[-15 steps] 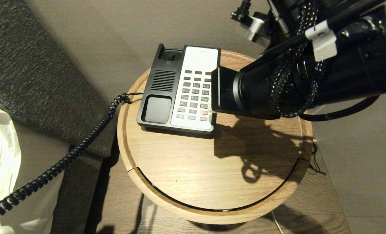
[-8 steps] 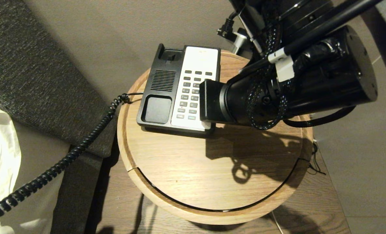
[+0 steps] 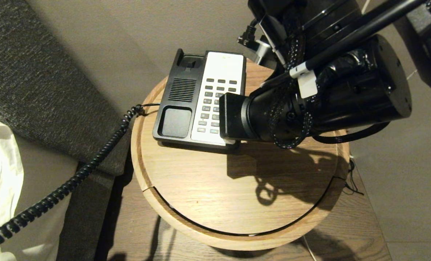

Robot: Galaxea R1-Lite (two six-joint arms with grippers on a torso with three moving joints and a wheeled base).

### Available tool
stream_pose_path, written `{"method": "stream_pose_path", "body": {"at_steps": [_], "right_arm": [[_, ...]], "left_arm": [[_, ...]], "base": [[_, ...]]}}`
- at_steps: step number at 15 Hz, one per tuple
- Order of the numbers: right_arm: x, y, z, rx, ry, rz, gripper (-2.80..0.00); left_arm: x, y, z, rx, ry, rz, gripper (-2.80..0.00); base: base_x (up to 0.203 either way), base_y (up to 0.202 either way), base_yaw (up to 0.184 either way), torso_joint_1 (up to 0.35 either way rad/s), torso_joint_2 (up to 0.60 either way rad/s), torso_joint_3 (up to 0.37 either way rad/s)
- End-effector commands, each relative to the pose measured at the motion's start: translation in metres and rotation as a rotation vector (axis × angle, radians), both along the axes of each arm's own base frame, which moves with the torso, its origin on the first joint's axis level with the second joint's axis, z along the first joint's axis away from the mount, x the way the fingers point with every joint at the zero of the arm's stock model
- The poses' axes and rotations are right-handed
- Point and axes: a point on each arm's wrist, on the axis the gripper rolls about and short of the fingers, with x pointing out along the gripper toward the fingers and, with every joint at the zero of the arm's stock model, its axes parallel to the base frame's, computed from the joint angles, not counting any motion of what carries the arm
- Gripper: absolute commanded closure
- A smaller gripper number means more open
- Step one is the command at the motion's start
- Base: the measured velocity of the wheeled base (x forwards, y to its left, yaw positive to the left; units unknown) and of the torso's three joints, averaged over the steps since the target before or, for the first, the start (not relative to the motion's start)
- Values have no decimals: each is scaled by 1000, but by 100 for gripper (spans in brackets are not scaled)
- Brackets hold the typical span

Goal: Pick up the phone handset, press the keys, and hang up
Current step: Dial the number

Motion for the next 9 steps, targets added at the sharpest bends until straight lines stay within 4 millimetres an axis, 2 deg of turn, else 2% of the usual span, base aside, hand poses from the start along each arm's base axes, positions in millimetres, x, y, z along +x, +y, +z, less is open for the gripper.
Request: {"method": "stream_pose_path", "body": {"at_steps": [1,6,9], "right_arm": [[2,2,-4,-20,1,2,0],[1,0,-2,-41,-27,4,0],[-10,-10,14,-2,-53,16,0]], "left_arm": [[0,0,0,-3,5,1,0],[-1,1,-1,-2,6,1,0],[-2,1,-1,-2,6,-2,0]], "base": [[0,0,0,0,0,0],[0,0,0,0,0,0],[0,0,0,0,0,0]]}}
